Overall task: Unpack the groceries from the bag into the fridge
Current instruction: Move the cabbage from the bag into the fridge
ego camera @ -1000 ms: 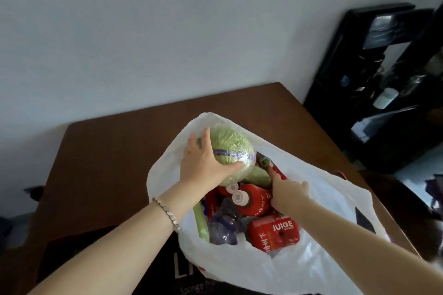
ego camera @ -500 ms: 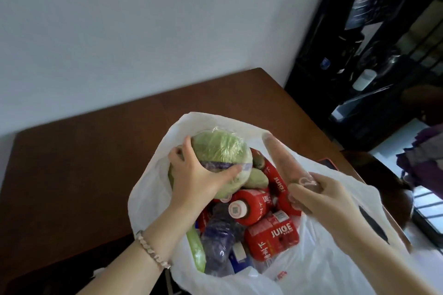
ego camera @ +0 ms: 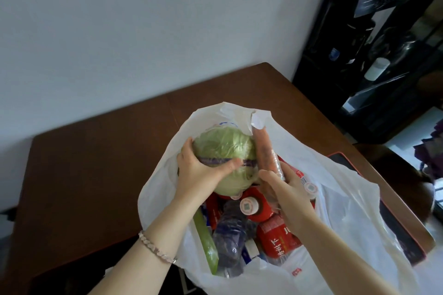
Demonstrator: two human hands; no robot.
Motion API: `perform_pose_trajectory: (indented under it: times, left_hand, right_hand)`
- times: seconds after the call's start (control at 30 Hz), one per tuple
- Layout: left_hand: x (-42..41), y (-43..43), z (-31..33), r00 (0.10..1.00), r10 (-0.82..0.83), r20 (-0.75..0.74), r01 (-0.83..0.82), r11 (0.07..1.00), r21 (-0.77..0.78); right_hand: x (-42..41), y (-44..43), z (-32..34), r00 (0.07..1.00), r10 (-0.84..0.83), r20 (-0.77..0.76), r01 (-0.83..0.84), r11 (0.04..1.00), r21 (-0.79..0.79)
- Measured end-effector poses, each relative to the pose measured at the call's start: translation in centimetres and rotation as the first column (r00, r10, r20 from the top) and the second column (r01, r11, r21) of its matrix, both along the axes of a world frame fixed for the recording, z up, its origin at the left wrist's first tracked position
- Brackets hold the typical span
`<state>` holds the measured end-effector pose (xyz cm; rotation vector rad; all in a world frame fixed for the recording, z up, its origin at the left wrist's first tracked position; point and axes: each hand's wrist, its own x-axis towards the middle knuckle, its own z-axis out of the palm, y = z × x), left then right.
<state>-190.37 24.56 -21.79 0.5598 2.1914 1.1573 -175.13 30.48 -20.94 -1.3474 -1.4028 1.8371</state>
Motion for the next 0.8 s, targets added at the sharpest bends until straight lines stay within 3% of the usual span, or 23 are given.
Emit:
perform_pose_trajectory:
  times: [0.1, 0.23, 0.3, 0.53, 0.67, 0.8]
  left_hand:
    - [-0.5, 0.4, 0.5, 0.99, 0.012, 0.142, -0.012, 1.0, -0.005]
    - [-0.7, 0.6, 0.6, 0.925, -0.002, 0.379, -0.051, 0.99, 0.13]
    - [-0.5, 0.6, 0.7, 0.905, -0.043, 0.423, -0.034, 0.984, 0.173]
    - [0.8, -1.0, 0.7, 0.927, -0.04, 0.373, -0.102, 0.93, 0.353]
    - [2.2, -2.8, 2.6, 0.967, -0.133, 0.219, 0.006, 0.865, 0.501]
    - [3.8, -3.1, 5.4, 0.971, -0.221, 0.087, 0.119, 0.768, 0.629]
  right_hand:
    - [0.4, 0.2, -0.6, 0.999, -0.02, -0.039, 0.017, 0.998, -0.064]
    - [0.8, 0.2, -1.1, 1.0, -0.011, -0.015, 0.009, 0.996, -0.088]
    - [0.9, 0.0, -1.4, 1.0, 0.016, 0.01, -0.015, 0.998, -0.061]
    - [2.2, -0.6, 0.6, 0.973, 0.201, 0.115, -0.217, 0.965, 0.148]
    - [4.7, -1.1, 3.4, 0.967, 0.241, 0.085, -0.251, 0.956, 0.151]
    - [7.5, -1.8, 6.9, 0.957, 0.248, 0.151, -0.279, 0.93, 0.238]
